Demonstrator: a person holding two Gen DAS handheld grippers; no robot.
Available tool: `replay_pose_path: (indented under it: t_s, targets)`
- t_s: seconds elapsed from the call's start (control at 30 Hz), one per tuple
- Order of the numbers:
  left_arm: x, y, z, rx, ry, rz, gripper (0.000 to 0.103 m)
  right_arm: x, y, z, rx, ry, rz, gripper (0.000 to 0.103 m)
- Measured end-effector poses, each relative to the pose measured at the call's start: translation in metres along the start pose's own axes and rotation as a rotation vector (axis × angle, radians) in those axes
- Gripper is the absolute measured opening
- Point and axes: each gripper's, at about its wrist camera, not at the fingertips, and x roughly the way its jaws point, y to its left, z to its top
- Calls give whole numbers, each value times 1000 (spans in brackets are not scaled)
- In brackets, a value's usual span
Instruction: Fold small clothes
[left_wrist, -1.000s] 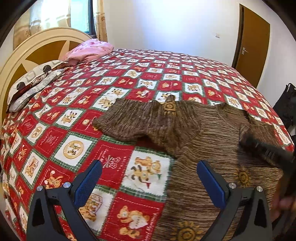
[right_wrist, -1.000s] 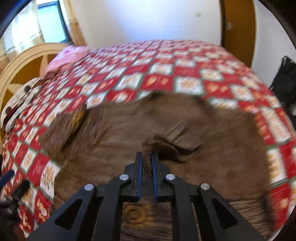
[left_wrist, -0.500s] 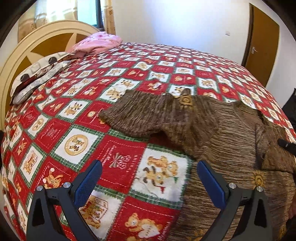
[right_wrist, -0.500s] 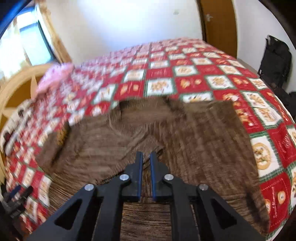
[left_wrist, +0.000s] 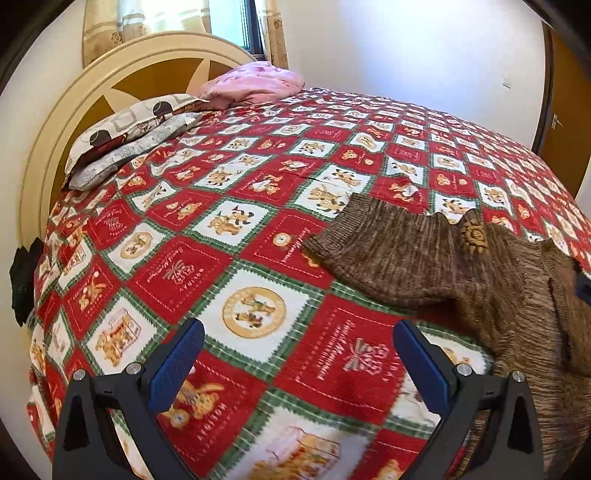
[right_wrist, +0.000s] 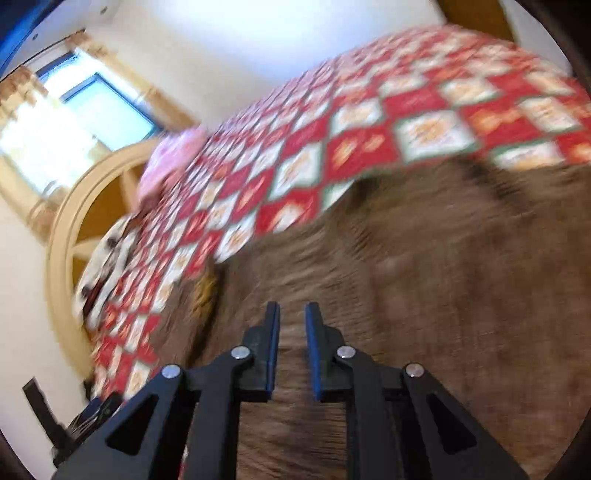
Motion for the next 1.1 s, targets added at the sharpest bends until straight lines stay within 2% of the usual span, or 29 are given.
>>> replay_pose_path:
  t_s: [0.07, 0.17, 0.2, 0.23, 0.3, 0.47, 0.53, 0.6, 0.63, 0.67, 0.7, 0.73, 0.8, 0.87, 0.93, 1.1]
  targets:
    - [9, 0, 4, 3, 16, 1, 102, -15, -2, -7, -31, -29, -103, 23]
    - [28, 3, 16, -58, 58, -50, 102, -21, 6, -33, -84, -7, -153, 27]
    - [33, 4, 20, -82, 67, -67, 102, -21, 11, -41, -106, -9, -174, 36]
    - [38, 5, 26, -106, 71, -78, 102, -23, 14, -48, -126, -17, -193, 50]
    - [49, 4, 35, -138, 74, -75, 102, -19, 23, -60, -190, -48, -243, 68]
    - [86, -2, 47, -201, 162, -86, 102, -6, 15, -71, -254, -53, -287, 69]
    - [97, -5, 49, -225, 179, -98, 98, -4, 14, -72, -262, -43, -289, 69]
    - [108, -10, 49, -241, 207, -117, 88, -3, 14, -72, -271, -43, -287, 69]
    - [110, -13, 50, -238, 202, -96, 86, -2, 16, -73, -275, -42, -293, 70]
    - [109, -16, 51, -239, 182, -65, 74, -1, 16, -73, -278, -42, -297, 70]
    - [109, -16, 52, -250, 171, -61, 55, -1, 17, -74, -283, -42, -301, 70]
    - [110, -15, 53, -263, 169, -68, 50, 0, 18, -75, -287, -41, -303, 71]
    - [111, -11, 57, -294, 168, -100, 12, 1, 19, -76, -291, -41, -308, 71]
    - [114, -10, 61, -319, 185, -189, 9, 1, 18, -76, -288, -42, -308, 71]
    - [112, -13, 66, -299, 172, -184, 8, 0, 18, -77, -284, -43, -306, 71]
    - [80, -22, 93, -267, 58, -216, 8, -9, 15, -73, -239, -47, -268, 69]
